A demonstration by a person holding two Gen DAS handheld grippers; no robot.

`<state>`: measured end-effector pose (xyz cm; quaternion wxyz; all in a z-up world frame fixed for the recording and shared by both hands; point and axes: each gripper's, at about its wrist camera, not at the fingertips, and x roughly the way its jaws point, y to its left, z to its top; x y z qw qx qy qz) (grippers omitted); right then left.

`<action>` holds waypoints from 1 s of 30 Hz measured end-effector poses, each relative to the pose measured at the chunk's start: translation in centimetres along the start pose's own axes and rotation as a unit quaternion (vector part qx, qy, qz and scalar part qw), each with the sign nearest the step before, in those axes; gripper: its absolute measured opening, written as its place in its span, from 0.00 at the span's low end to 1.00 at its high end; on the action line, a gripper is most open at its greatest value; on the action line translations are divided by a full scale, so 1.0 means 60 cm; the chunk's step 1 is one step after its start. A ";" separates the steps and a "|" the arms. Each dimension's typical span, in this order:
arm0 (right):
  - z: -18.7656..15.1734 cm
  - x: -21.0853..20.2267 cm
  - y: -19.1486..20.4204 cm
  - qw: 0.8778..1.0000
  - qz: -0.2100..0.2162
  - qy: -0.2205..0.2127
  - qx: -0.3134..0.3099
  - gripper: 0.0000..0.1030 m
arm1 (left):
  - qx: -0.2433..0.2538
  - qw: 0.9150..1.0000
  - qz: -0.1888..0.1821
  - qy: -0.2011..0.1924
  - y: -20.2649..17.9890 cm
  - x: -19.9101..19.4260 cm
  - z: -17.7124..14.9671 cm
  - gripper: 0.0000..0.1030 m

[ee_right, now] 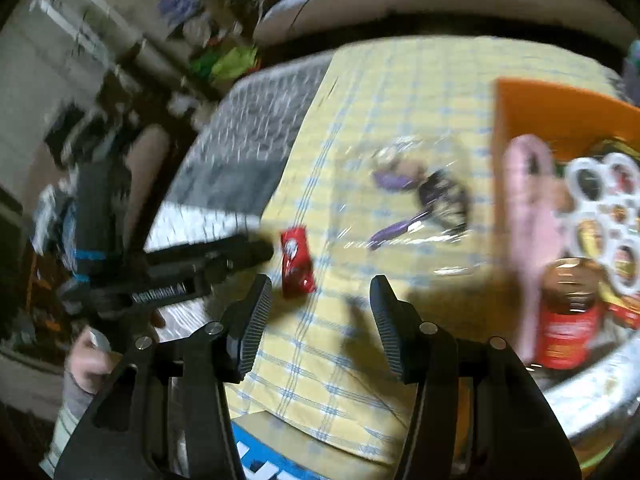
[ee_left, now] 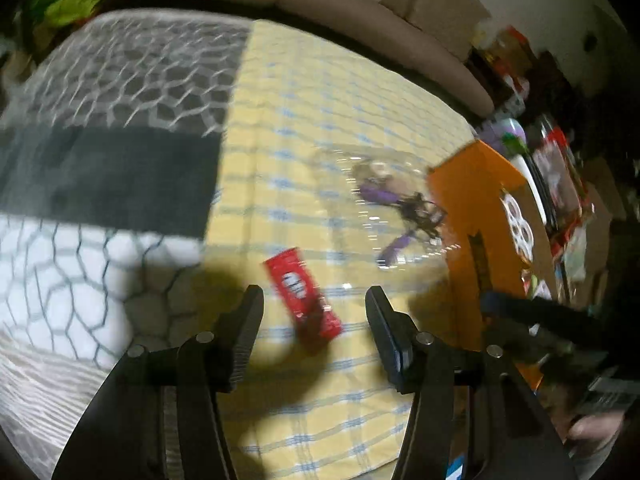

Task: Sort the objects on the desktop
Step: 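Grasp the red KFC sauce packet with the right gripper, then carry the red packet into the orange box and open the right gripper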

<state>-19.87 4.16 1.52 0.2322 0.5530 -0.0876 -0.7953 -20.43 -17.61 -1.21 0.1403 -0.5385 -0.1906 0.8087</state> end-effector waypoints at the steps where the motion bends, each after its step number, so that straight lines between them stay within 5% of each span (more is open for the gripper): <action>1: 0.001 0.021 0.011 1.000 -0.002 0.007 -0.009 0.48 | -0.010 1.000 -0.007 -0.002 0.012 0.000 -0.003 0.53; 13: 0.021 0.186 0.066 0.994 -0.058 0.070 -0.053 0.48 | -0.039 0.999 -0.022 -0.015 0.095 -0.030 -0.009 0.53; 17: 0.015 0.188 0.079 0.989 -0.102 0.058 -0.093 0.35 | -0.034 0.999 -0.031 -0.013 0.092 -0.033 -0.010 0.53; 21: 0.015 0.172 0.062 0.994 -0.070 0.057 -0.067 0.24 | -0.035 0.998 -0.049 -0.016 0.078 -0.037 -0.012 0.53; 30: -0.008 0.070 0.058 0.999 0.012 0.011 -0.028 0.24 | -0.049 0.991 -0.123 -0.003 0.008 -0.025 -0.011 0.53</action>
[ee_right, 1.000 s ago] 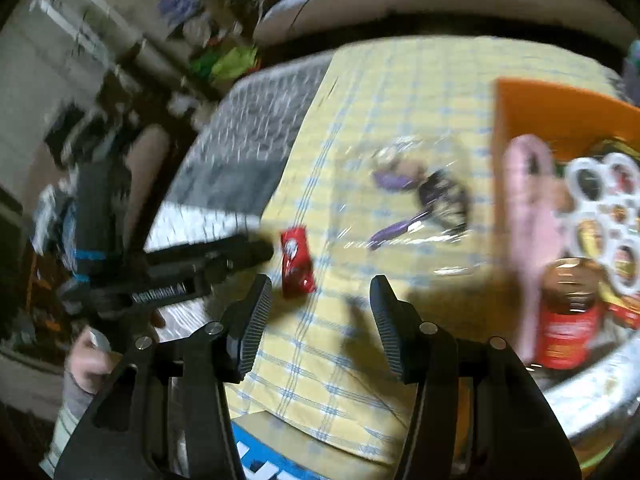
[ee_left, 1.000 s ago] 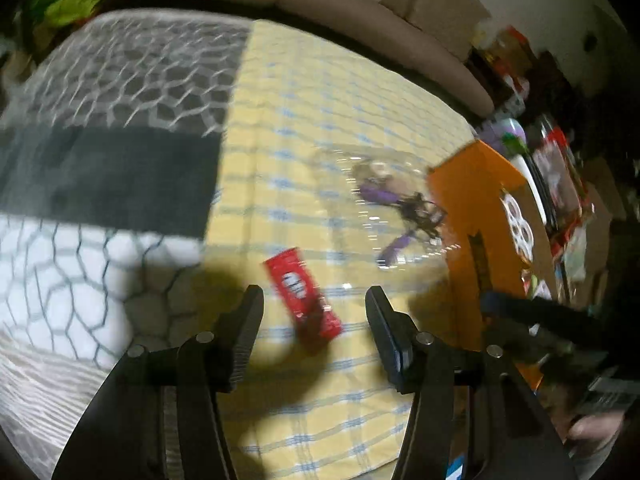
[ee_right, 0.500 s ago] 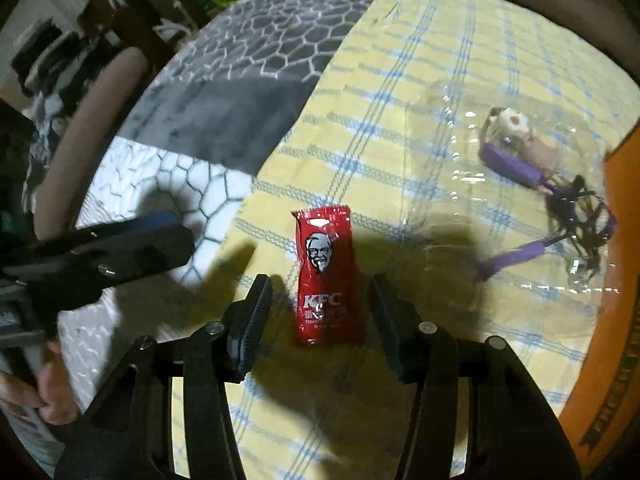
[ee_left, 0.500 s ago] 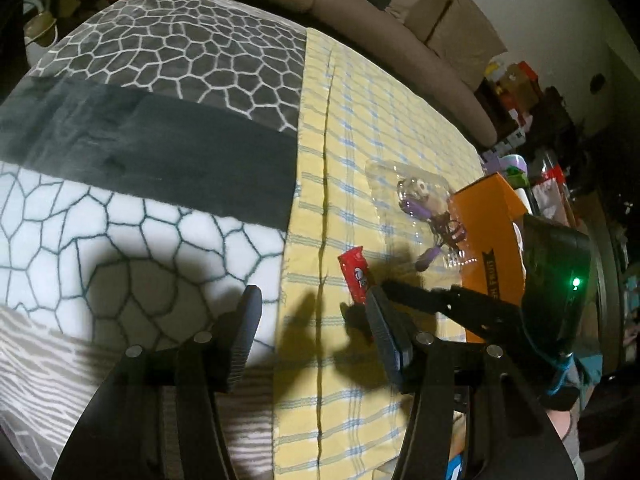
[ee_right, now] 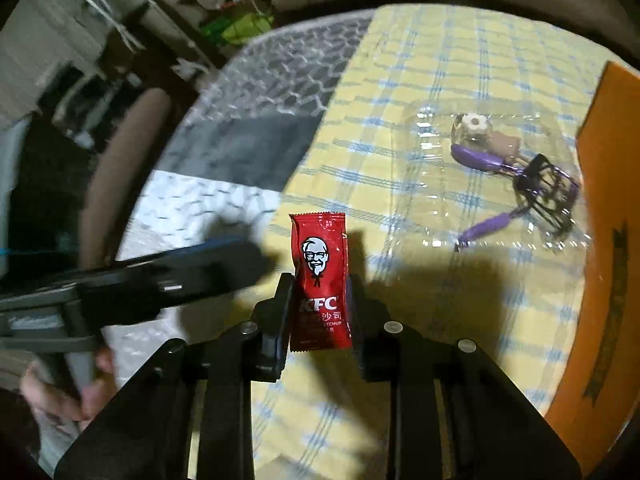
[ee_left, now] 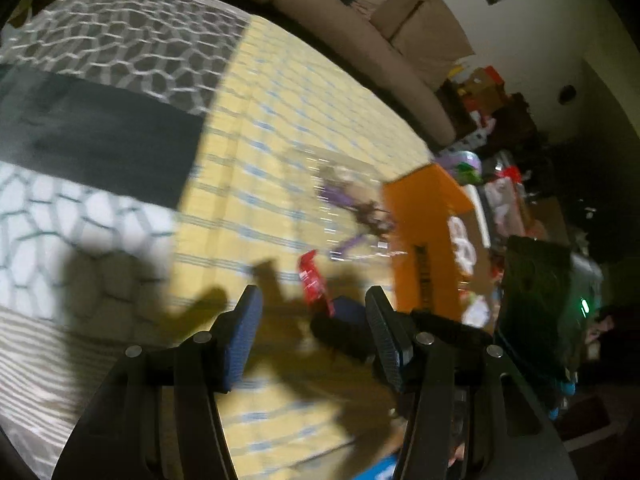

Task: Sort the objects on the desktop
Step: 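Carry the red packet into the orange box and open the right gripper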

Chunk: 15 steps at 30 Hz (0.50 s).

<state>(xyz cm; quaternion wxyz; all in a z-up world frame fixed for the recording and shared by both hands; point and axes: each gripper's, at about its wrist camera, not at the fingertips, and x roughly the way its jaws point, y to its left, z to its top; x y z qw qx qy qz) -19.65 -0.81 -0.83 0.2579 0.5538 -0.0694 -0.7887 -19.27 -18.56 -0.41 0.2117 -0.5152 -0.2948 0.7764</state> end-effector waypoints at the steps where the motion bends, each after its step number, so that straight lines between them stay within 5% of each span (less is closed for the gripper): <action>1: -0.004 -0.010 0.004 1.000 0.001 -0.003 -0.007 0.23 | 0.004 1.000 -0.010 0.002 -0.015 0.003 0.000 0.53; 6: -0.023 -0.072 0.008 0.999 0.005 -0.028 -0.014 0.23 | 0.008 0.999 -0.036 0.022 -0.079 0.015 -0.007 0.15; 15: -0.043 -0.211 -0.062 0.994 0.022 -0.101 0.024 0.19 | 0.020 0.998 -0.050 0.031 -0.223 0.035 -0.001 0.14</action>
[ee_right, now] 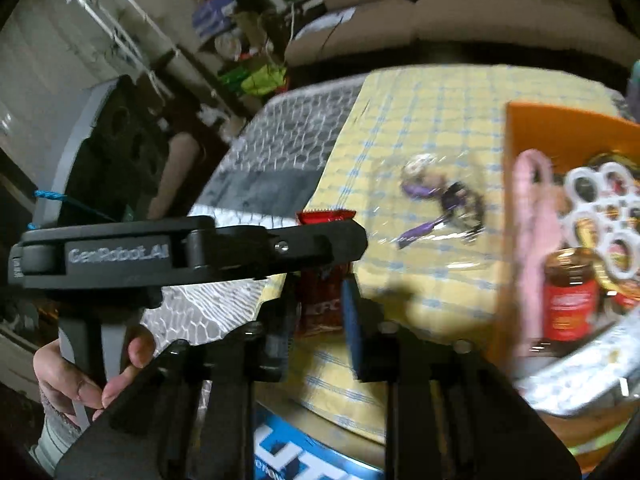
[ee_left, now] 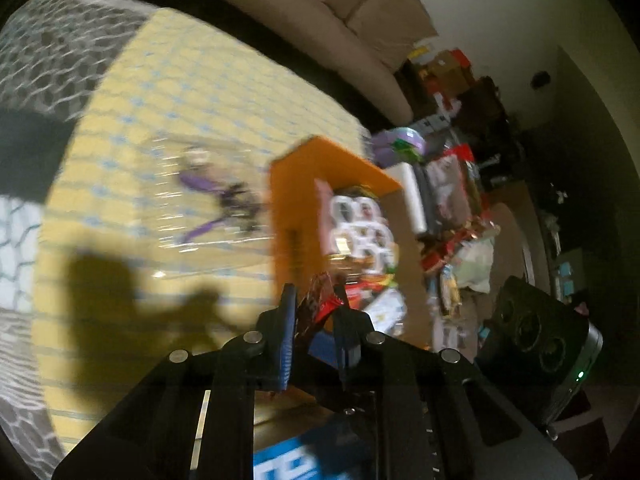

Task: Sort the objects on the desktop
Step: 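Carry the red packet into the orange box and open the right gripper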

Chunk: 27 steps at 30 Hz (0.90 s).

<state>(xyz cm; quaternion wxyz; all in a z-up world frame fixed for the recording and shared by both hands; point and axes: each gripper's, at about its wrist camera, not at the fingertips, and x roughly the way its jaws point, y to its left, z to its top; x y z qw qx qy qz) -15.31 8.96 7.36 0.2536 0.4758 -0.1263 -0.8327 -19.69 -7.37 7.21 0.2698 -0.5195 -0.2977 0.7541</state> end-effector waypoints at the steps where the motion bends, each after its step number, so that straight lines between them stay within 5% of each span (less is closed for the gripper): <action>1: 0.002 -0.021 -0.013 1.000 -0.001 -0.010 0.004 0.19 | 0.006 1.000 -0.004 0.002 -0.021 0.008 0.004 0.14; 8: 0.016 -0.167 -0.156 0.996 -0.039 -0.067 0.043 0.19 | 0.052 0.997 -0.035 0.044 -0.204 0.149 0.039 0.15; 13: 0.021 -0.216 -0.285 0.991 -0.093 -0.067 0.073 0.19 | 0.061 0.993 -0.055 0.090 -0.274 0.287 0.062 0.15; 16: 0.027 -0.206 -0.353 0.988 -0.112 -0.057 0.092 0.19 | 0.071 0.991 -0.035 0.112 -0.290 0.366 0.080 0.16; 19: 0.041 -0.172 -0.407 0.985 -0.126 -0.045 0.112 0.19 | 0.100 0.988 0.026 0.116 -0.293 0.416 0.095 0.21; 21: 0.051 -0.153 -0.428 0.984 -0.127 -0.037 0.122 0.19 | 0.133 0.983 0.081 0.098 -0.295 0.418 0.109 0.35; 27: 0.061 -0.165 -0.427 0.983 -0.109 -0.065 0.132 0.22 | 0.154 0.982 0.098 0.039 -0.261 0.294 0.117 0.53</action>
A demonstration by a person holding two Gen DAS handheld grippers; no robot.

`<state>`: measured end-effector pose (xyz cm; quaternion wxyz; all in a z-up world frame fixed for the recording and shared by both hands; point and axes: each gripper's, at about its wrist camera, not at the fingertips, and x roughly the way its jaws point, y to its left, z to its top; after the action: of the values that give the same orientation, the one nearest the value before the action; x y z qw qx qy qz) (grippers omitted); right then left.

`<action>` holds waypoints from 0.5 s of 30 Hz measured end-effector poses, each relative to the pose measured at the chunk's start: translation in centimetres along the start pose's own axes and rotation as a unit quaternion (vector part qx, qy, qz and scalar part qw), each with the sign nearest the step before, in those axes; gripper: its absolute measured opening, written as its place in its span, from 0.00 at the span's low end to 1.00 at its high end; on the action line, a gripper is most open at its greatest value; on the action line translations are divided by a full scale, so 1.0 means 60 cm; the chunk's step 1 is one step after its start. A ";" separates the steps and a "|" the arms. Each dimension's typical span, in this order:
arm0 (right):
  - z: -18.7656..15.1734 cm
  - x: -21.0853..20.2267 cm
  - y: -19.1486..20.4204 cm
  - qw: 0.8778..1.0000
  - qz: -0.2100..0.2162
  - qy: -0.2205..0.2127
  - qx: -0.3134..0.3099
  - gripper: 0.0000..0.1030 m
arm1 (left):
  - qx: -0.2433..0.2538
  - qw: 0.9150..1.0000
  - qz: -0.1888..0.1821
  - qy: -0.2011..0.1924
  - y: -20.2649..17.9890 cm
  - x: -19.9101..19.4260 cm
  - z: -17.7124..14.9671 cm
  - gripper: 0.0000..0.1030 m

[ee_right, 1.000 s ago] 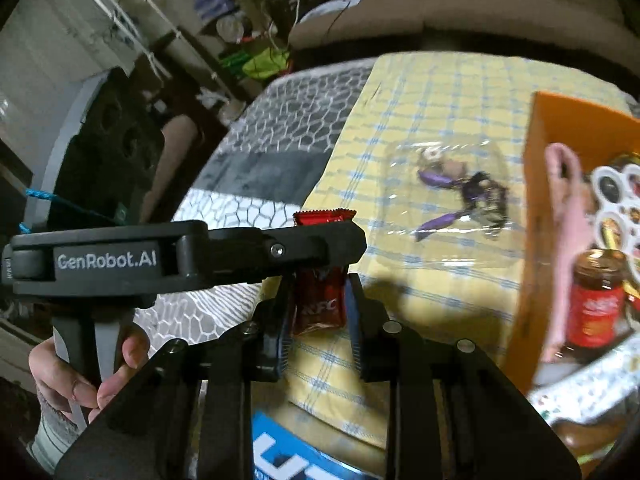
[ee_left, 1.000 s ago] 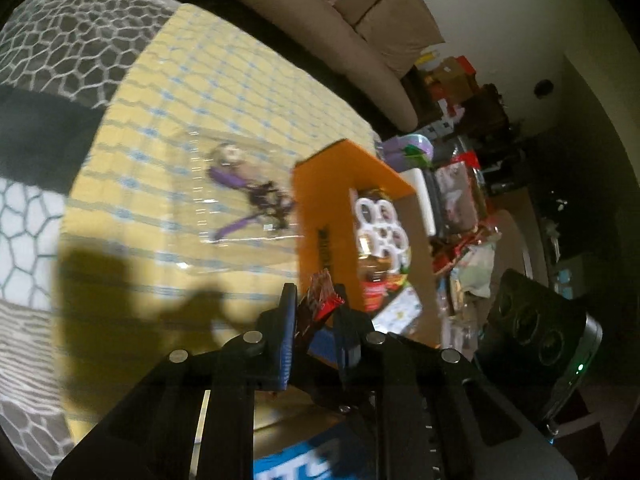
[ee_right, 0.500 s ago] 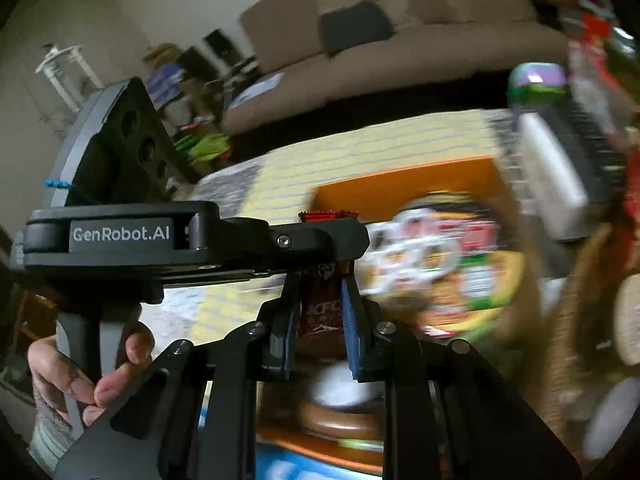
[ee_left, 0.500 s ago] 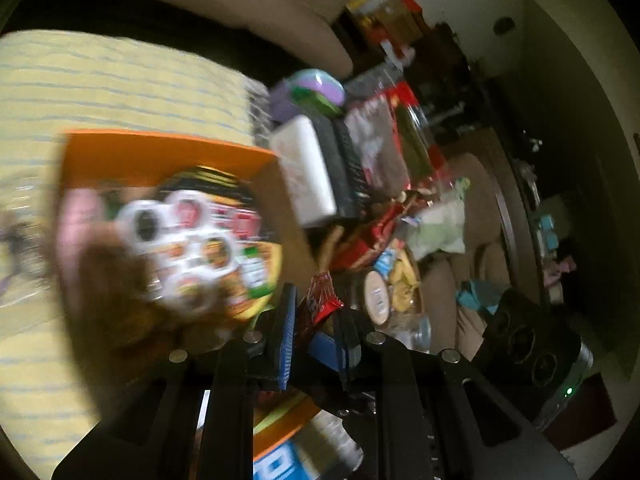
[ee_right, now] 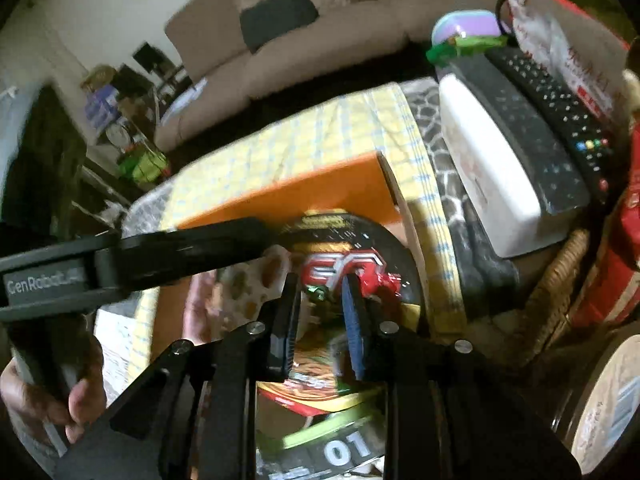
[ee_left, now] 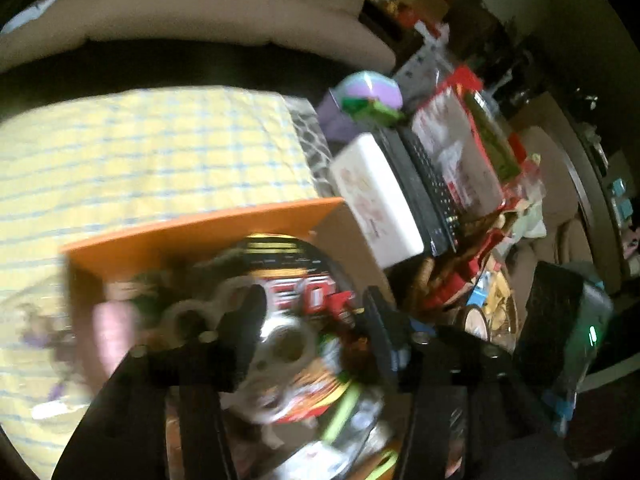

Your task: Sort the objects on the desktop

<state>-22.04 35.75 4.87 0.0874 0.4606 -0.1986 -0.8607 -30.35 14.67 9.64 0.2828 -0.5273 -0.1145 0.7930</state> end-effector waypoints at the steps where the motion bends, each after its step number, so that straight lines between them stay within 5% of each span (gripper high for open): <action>1: -0.003 -0.007 0.003 1.000 0.005 -0.001 -0.001 0.23 | 0.003 1.000 0.002 -0.007 0.013 -0.022 -0.012 0.53; 9: -0.055 -0.027 0.144 0.996 0.071 0.004 -0.057 0.44 | -0.039 0.993 0.099 -0.054 0.219 -0.204 -0.135 0.65; 15: -0.072 0.041 0.307 0.989 0.090 0.047 -0.109 0.52 | -0.139 0.986 0.090 -0.037 0.374 -0.198 -0.214 0.66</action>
<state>-20.48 17.13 8.62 0.2234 0.4682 -0.1404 -0.8433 -22.78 -11.82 2.68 0.1301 -0.5402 -0.1857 0.8105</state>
